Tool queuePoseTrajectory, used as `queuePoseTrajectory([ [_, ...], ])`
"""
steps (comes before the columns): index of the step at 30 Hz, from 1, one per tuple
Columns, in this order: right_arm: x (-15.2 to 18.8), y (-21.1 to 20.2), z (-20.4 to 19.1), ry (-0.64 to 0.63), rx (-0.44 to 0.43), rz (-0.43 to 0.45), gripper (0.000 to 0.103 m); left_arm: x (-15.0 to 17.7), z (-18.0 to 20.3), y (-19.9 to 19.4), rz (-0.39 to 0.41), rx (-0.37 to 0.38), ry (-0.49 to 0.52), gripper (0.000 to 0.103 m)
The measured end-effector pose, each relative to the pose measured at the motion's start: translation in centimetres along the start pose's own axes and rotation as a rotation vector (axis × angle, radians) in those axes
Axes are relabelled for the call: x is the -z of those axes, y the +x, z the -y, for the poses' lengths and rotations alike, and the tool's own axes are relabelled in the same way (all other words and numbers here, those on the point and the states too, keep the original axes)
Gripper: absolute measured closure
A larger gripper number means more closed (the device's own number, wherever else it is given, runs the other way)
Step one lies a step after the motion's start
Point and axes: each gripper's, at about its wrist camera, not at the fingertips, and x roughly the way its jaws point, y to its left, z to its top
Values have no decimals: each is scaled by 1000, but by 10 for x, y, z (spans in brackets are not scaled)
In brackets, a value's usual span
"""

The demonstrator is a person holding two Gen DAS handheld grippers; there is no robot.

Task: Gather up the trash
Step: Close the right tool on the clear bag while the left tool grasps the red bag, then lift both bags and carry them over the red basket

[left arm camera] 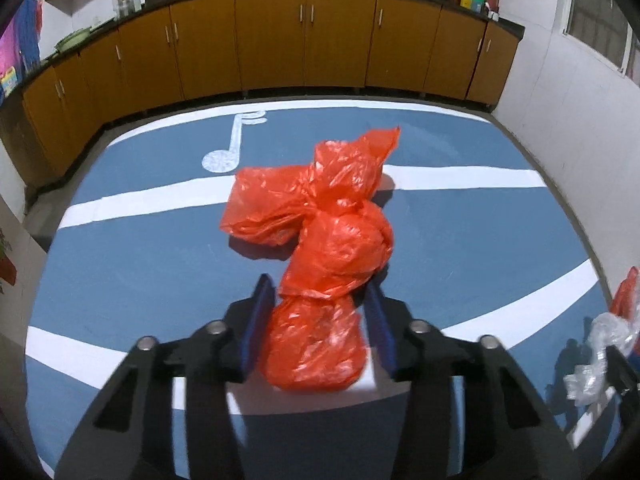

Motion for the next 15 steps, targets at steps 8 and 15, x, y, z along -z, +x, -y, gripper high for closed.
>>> queuePoseTrajectory([
  [8, 2, -15, 5, 6, -3, 25, 85, 8, 9, -22, 60, 33, 37, 89],
  [15, 4, -42, 12, 14, 4, 67, 85, 18, 25, -65, 131, 63, 78, 90],
])
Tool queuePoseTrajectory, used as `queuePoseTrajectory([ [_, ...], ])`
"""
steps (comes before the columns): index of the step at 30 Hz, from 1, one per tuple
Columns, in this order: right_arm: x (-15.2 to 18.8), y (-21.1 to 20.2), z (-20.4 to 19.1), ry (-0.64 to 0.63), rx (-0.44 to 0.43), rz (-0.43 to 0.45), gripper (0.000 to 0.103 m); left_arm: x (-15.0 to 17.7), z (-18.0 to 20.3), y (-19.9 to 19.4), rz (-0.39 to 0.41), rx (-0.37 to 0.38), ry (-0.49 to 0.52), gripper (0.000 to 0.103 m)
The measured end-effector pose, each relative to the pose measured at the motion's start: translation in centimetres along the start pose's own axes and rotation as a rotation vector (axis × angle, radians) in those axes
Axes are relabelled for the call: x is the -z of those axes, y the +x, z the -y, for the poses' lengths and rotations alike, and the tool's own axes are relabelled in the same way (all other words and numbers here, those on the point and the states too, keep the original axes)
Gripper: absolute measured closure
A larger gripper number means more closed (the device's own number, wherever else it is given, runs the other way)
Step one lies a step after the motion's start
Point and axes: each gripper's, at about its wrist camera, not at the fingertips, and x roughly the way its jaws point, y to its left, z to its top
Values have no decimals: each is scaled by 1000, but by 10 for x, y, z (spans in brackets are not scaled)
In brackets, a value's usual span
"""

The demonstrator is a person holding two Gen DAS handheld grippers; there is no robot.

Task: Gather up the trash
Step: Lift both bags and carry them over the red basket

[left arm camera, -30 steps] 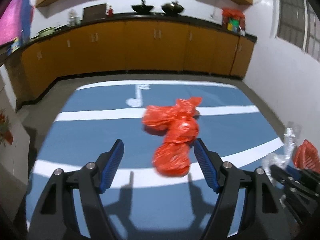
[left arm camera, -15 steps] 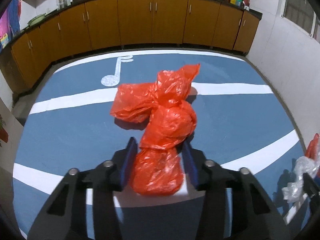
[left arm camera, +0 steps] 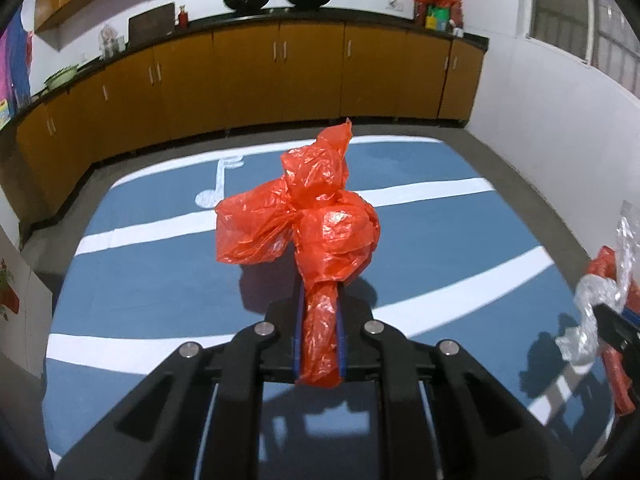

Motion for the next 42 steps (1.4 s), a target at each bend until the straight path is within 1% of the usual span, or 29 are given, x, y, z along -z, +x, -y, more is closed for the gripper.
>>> queuePoseTrajectory([
  [7, 1, -34, 13, 30, 22, 51, 85, 1, 25, -47, 55, 61, 34, 90],
  [12, 4, -57, 28, 50, 43, 83, 85, 3, 50, -76, 94, 80, 76, 90],
  [18, 9, -81, 51, 81, 70, 116, 85, 6, 75, -102, 119, 106, 98, 90],
  [25, 17, -106, 78, 113, 114, 143, 85, 11, 110, -121, 134, 154, 144, 90],
  [27, 19, -112, 85, 123, 126, 149, 85, 11, 115, -122, 133, 170, 152, 90],
  [31, 23, -124, 103, 155, 150, 160, 85, 14, 136, -128, 128, 220, 166, 90],
  [42, 39, -152, 154, 243, 225, 178, 85, 26, 197, -138, 97, 403, 205, 90],
])
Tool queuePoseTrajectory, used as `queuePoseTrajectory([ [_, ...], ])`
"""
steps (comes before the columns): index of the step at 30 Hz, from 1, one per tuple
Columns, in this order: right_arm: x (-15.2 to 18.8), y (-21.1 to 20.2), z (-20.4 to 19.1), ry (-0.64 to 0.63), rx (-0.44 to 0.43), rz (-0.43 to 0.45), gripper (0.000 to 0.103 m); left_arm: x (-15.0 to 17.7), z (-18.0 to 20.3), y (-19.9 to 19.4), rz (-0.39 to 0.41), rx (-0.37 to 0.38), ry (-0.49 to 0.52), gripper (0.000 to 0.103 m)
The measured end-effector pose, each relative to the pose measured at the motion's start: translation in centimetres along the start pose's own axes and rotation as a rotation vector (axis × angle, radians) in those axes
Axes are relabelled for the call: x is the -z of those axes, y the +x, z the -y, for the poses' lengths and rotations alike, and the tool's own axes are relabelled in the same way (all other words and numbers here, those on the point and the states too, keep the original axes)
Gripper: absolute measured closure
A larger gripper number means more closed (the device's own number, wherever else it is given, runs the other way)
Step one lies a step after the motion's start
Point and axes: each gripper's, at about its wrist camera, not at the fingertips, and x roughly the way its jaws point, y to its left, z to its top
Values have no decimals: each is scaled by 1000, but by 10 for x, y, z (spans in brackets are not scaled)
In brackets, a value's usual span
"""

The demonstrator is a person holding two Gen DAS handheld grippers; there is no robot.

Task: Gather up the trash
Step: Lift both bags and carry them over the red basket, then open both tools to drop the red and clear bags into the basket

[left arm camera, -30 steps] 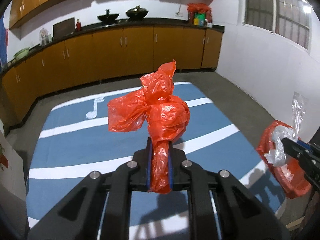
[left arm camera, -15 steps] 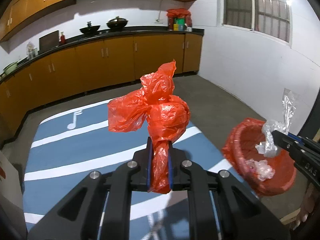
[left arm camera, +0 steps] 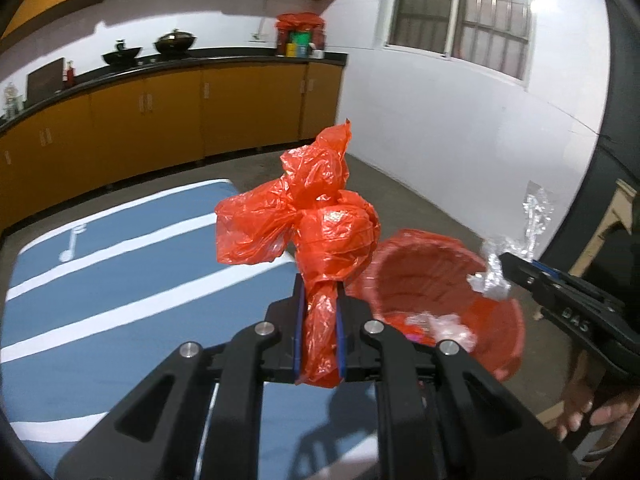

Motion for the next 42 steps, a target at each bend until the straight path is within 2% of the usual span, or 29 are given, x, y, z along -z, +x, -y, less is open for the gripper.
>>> queuePoseTrajectory([
  [14, 3, 0, 55, 62, 97, -31, 85, 6, 70, 40, -62, 157, 60, 89],
  [22, -4, 0, 71, 76, 116, -24, 85, 8, 85, 71, -121, 206, 72, 89],
  [28, -12, 5, 82, 106, 103, -29, 84, 10, 92, 84, -141, 219, 102, 86],
  [34, -13, 12, 88, 130, 75, -50, 74, 15, 94, 96, -156, 206, 97, 73],
  [37, -13, 11, 89, 130, 78, -45, 64, 19, 93, 98, -160, 191, 97, 71],
  [42, -9, 3, 87, 132, 86, -29, 62, 19, 78, 92, -142, 145, 77, 63],
])
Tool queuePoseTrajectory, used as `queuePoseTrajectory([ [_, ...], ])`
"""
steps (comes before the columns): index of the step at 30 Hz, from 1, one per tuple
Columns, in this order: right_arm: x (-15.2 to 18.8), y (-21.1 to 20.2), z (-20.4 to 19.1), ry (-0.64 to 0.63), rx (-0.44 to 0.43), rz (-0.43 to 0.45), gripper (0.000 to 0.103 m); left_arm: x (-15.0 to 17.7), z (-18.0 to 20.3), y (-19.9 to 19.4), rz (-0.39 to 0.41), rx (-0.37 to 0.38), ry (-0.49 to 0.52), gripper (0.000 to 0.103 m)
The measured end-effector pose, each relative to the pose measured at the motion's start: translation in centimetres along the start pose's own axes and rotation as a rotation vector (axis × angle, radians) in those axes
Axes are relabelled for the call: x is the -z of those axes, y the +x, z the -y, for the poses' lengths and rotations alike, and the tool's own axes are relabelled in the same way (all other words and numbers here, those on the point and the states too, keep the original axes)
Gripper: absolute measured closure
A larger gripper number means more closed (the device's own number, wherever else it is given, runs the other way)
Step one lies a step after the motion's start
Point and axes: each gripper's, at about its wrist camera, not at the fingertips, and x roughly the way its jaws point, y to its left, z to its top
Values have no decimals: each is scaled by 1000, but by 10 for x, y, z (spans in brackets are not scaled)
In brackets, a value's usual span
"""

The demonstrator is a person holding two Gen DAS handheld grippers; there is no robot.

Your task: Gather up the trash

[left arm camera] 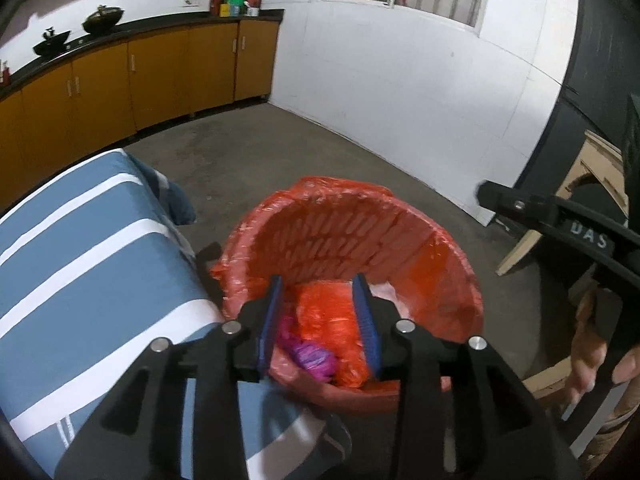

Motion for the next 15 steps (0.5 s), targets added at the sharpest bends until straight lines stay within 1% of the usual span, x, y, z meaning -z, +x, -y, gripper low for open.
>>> queuePoseTrajectory([
  [1, 1, -4, -1, -9, 8, 11, 62, 0, -2, -3, 8, -10, -4, 59],
  [2, 1, -7, -2, -17, 15, 19, 60, 1, -6, -9, 20, -22, -9, 57],
  [3, 3, -13, -4, -28, 28, 36, 50, 2, -10, -17, 40, -37, -14, 52],
  [4, 3, -17, -4, -34, 38, 52, 43, 3, -12, -24, 54, -48, -15, 49],
  [5, 6, -26, -6, -42, 52, 82, 32, 5, -15, -32, 73, -62, -15, 46],
  [7, 11, -40, -9, -55, 58, 119, 25, 7, -19, -50, 110, -87, -16, 35],
  [8, 12, -45, -11, -57, 59, 131, 21, 10, -21, -61, 134, -105, -16, 32],
  [9, 14, -51, -13, -58, 60, 143, 16, 12, -23, -68, 150, -118, -16, 27],
  [10, 18, -58, -16, -61, 58, 157, 13, 17, -25, -81, 174, -141, -16, 22],
  [11, 19, -61, -18, -65, 55, 163, 9, 19, -27, -88, 188, -157, -19, 19],
  [15, 32, -76, -38, -135, 72, 186, 3, 34, -31, -121, 244, -219, -33, 7],
])
